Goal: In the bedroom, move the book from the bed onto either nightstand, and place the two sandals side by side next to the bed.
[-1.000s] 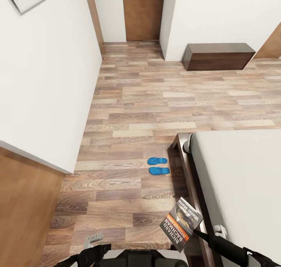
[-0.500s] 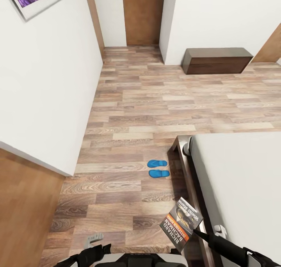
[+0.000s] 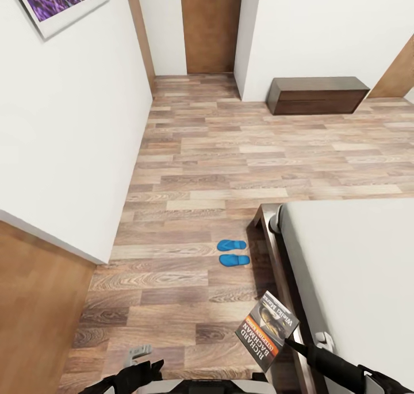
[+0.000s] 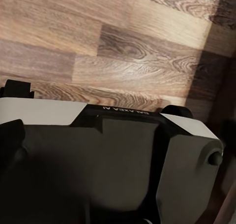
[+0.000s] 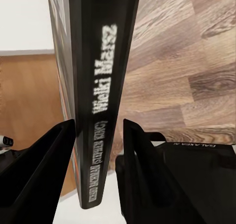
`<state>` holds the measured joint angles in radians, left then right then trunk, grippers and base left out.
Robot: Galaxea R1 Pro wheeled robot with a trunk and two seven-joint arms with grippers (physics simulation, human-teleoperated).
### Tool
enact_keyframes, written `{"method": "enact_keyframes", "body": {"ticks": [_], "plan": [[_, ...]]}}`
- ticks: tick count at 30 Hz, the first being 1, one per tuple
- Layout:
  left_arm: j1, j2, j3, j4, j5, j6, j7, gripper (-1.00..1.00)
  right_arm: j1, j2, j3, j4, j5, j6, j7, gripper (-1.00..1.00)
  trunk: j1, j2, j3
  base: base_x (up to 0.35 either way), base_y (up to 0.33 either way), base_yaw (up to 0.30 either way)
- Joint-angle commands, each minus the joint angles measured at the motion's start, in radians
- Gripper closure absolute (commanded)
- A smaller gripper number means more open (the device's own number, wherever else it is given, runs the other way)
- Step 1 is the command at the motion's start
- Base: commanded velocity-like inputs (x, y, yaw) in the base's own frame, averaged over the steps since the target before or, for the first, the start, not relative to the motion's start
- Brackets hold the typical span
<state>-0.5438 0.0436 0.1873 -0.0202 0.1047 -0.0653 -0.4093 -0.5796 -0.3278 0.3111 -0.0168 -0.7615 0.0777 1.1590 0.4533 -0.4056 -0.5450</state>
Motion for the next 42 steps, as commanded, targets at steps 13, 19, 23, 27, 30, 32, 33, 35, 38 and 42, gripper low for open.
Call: {"method": "enact_keyframes", "body": {"ticks": [13, 19, 23, 27, 30, 32, 33, 35, 38, 42], "plan": [[-0.001, 0.000, -0.002, 0.002, 0.010, -0.001, -0.005, -1.00, 0.000, 0.000, 0.008, 0.000, -0.010, 0.008, 0.004, 1.00, 0.001, -0.001, 0.020, 0.000, 0.000, 0.000], [-0.001, 0.000, -0.002, 0.002, 0.010, -0.001, -0.005, -1.00, 0.000, 0.000, 0.008, 0.000, -0.010, 0.008, 0.004, 1.00, 0.001, -0.001, 0.030, 0.000, 0.000, 0.000], [-0.001, -0.001, -0.002, 0.002, 0.010, -0.001, -0.005, -1.00, 0.000, 0.000, 0.008, 0.000, -0.010, 0.008, 0.003, 1.00, 0.001, -0.001, 0.037, 0.000, 0.000, 0.000], [-0.001, -0.003, -0.002, 0.002, 0.010, -0.001, -0.005, -1.00, -0.001, 0.000, 0.008, 0.000, -0.010, 0.008, 0.004, 1.00, 0.001, -0.001, 0.043, 0.000, 0.000, 0.000], [-0.001, -0.004, -0.002, 0.002, 0.010, -0.001, -0.005, -1.00, 0.000, 0.000, 0.008, 0.000, -0.010, 0.009, 0.003, 1.00, 0.001, -0.001, 0.048, 0.000, 0.000, 0.000], [-0.001, -0.005, -0.002, 0.002, 0.010, -0.001, -0.005, -1.00, 0.000, 0.000, 0.008, 0.000, -0.010, 0.009, 0.003, 1.00, 0.001, -0.001, 0.051, 0.000, 0.000, 0.000], [-0.001, -0.006, -0.002, 0.002, 0.010, -0.001, -0.005, -1.00, 0.000, 0.000, 0.008, 0.000, -0.010, 0.009, 0.003, 1.00, 0.001, -0.001, 0.053, 0.000, 0.000, 0.000], [-0.001, -0.011, -0.002, 0.002, 0.010, -0.001, -0.004, -1.00, 0.000, 0.000, 0.008, 0.000, -0.010, 0.009, 0.003, 1.00, 0.001, -0.001, 0.056, 0.000, 0.000, 0.000], [-0.001, -0.015, -0.001, 0.002, 0.010, -0.001, -0.004, -1.00, 0.000, 0.000, 0.008, 0.000, -0.010, 0.009, 0.003, 1.00, 0.001, -0.001, 0.061, 0.000, 0.000, 0.000], [-0.001, -0.018, -0.001, 0.002, 0.010, -0.001, -0.003, -1.00, 0.000, 0.000, 0.008, 0.000, -0.010, 0.009, 0.003, 1.00, 0.001, -0.001, 0.068, 0.000, 0.000, 0.000]]}}
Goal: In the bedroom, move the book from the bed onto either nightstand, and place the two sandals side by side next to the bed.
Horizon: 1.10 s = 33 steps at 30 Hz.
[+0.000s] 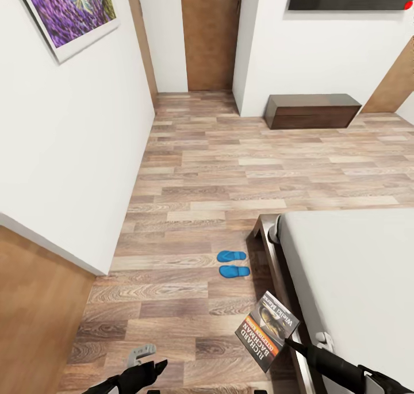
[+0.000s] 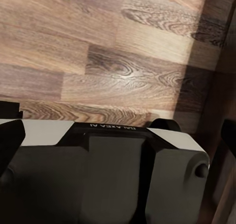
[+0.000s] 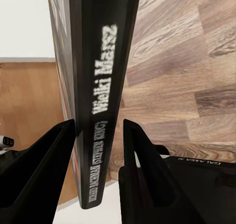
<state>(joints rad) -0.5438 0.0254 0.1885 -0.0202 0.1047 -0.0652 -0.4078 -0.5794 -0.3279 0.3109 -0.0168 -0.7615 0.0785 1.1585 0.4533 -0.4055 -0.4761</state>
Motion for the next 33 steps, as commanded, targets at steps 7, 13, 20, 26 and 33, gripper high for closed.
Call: {"method": "enact_keyframes", "body": {"ticks": [7, 13, 20, 26, 33], "plan": [[-0.001, -0.001, -0.001, 0.002, 0.010, -0.001, -0.005, -1.00, 0.000, 0.000, 0.008, 0.000, -0.010, 0.008, 0.003, 1.00, 0.001, -0.001, 0.010, 0.000, 0.000, 0.000], [-0.001, -0.001, -0.002, 0.002, 0.010, -0.001, -0.005, -1.00, -0.001, 0.000, 0.008, 0.000, -0.010, 0.009, 0.003, 1.00, 0.001, -0.001, 0.020, 0.000, 0.000, 0.000], [0.000, -0.001, -0.002, 0.002, 0.010, -0.001, -0.005, -1.00, 0.000, 0.000, 0.008, 0.000, -0.010, 0.008, 0.004, 1.00, 0.001, -0.001, 0.032, 0.000, 0.000, 0.000], [0.000, -0.001, -0.002, 0.002, 0.010, -0.001, -0.005, -1.00, -0.001, 0.000, 0.008, 0.000, -0.010, 0.008, 0.003, 1.00, 0.001, -0.001, 0.041, 0.000, 0.000, 0.000], [0.001, -0.001, -0.001, 0.002, 0.010, -0.001, -0.005, -1.00, -0.001, 0.000, 0.008, 0.000, -0.010, 0.008, 0.004, 1.00, 0.001, -0.001, 0.053, 0.000, 0.000, 0.000]]}}
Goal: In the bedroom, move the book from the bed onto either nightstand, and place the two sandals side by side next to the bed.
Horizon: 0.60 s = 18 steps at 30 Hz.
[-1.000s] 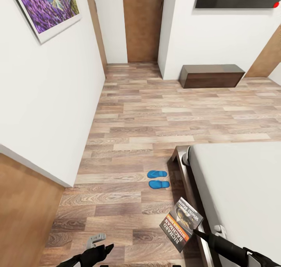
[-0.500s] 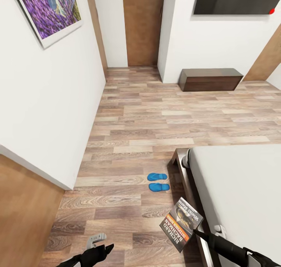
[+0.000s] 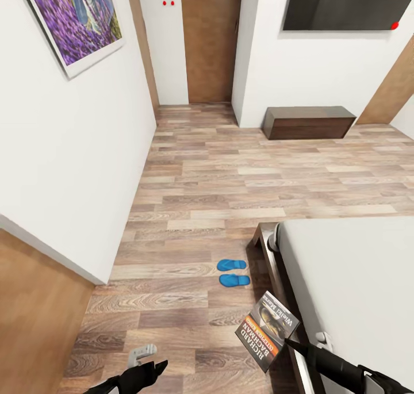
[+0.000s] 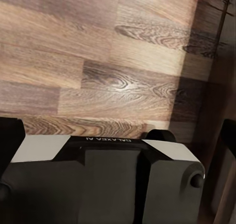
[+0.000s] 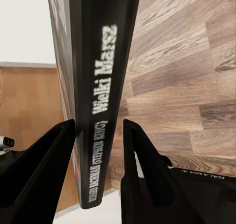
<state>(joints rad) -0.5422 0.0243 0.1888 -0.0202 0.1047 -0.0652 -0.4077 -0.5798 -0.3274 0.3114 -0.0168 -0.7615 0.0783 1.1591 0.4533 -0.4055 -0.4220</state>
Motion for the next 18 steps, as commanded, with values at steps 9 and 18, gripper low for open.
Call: {"method": "enact_keyframes", "body": {"ticks": [9, 18], "plan": [[0.001, 0.000, -0.002, 0.002, 0.010, -0.001, -0.005, -1.00, 0.000, -0.001, 0.008, 0.000, -0.010, 0.008, 0.003, 1.00, 0.001, -0.002, 0.013, 0.000, 0.000, 0.000], [0.004, 0.000, -0.003, 0.002, 0.010, -0.001, -0.005, -1.00, 0.000, -0.001, 0.008, 0.000, -0.010, 0.008, 0.004, 1.00, 0.001, -0.002, 0.028, 0.000, 0.000, 0.000]]}}
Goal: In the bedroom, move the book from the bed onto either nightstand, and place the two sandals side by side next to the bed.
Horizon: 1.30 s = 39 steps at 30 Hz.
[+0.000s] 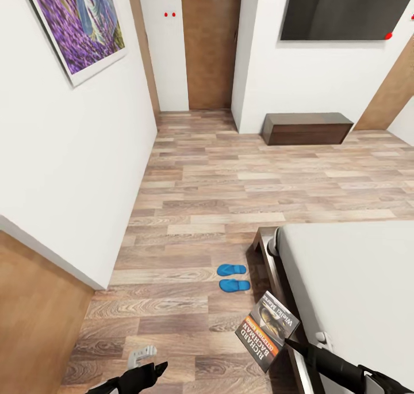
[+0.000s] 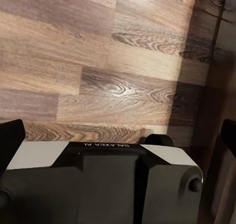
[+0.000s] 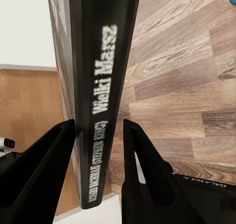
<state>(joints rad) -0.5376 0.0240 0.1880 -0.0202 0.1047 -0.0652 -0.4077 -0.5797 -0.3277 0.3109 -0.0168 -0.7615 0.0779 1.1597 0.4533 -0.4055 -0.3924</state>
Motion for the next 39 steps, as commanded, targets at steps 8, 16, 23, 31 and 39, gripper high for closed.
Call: {"method": "enact_keyframes", "body": {"ticks": [8, 16, 23, 31, 39], "plan": [[0.000, 0.001, -0.002, 0.002, 0.010, -0.001, -0.005, -1.00, 0.000, 0.000, 0.008, 0.000, -0.010, 0.008, 0.003, 1.00, 0.001, -0.002, 0.012, 0.000, 0.000, 0.000], [0.001, 0.000, -0.002, 0.002, 0.010, -0.001, -0.005, -1.00, 0.000, 0.000, 0.008, 0.000, -0.010, 0.008, 0.003, 1.00, 0.001, -0.002, 0.025, 0.000, 0.000, 0.000], [0.001, 0.000, -0.002, 0.002, 0.010, -0.001, -0.005, -1.00, 0.000, 0.000, 0.008, 0.000, -0.010, 0.008, 0.003, 1.00, 0.001, -0.002, 0.036, 0.000, 0.000, 0.000], [0.001, 0.000, -0.002, 0.002, 0.010, -0.001, -0.005, -1.00, -0.001, 0.000, 0.008, 0.000, -0.010, 0.008, 0.003, 1.00, 0.001, -0.002, 0.049, 0.000, 0.000, 0.000], [0.001, 0.000, -0.002, 0.002, 0.010, -0.001, -0.005, -1.00, -0.001, 0.000, 0.008, 0.000, -0.010, 0.008, 0.003, 1.00, 0.001, -0.002, 0.062, 0.000, 0.000, 0.000]]}}
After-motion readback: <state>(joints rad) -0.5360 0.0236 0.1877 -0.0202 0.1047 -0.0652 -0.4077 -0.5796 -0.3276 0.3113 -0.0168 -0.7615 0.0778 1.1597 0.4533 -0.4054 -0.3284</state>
